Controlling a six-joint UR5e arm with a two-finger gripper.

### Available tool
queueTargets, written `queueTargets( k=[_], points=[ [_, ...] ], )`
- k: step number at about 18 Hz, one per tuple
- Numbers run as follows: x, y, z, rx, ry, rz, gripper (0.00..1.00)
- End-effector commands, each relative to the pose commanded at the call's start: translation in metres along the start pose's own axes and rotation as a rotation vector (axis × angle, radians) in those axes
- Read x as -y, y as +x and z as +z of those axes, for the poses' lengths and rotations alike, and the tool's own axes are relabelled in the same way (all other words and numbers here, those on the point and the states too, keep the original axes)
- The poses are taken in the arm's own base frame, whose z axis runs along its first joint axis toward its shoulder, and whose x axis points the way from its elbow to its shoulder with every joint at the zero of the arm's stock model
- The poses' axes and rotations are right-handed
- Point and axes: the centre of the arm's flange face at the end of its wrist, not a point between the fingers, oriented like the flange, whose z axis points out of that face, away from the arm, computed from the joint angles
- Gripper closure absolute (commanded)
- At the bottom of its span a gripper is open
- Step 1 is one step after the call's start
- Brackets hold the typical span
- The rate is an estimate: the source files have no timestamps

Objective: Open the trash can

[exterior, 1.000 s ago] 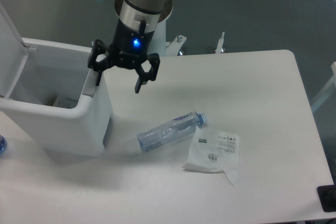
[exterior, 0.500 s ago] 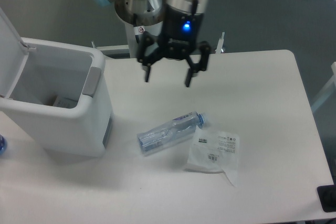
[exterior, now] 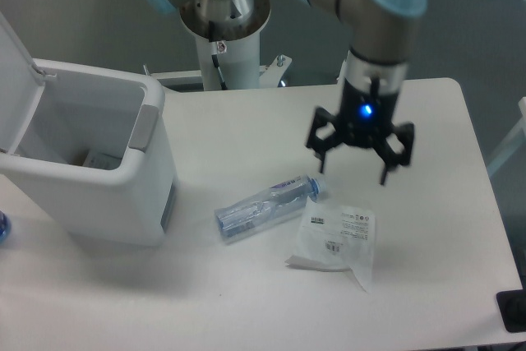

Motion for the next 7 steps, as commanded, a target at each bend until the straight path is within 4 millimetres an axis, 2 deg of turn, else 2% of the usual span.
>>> queueTargets(
  k=[3,7],
  points=[
    [-0.012,-0.011,0.020,0.005,-0.069,0.119,0.00],
    [-0.060,-0.039,0.037,0.012,-0.209,0.184,0.00]
  ],
)
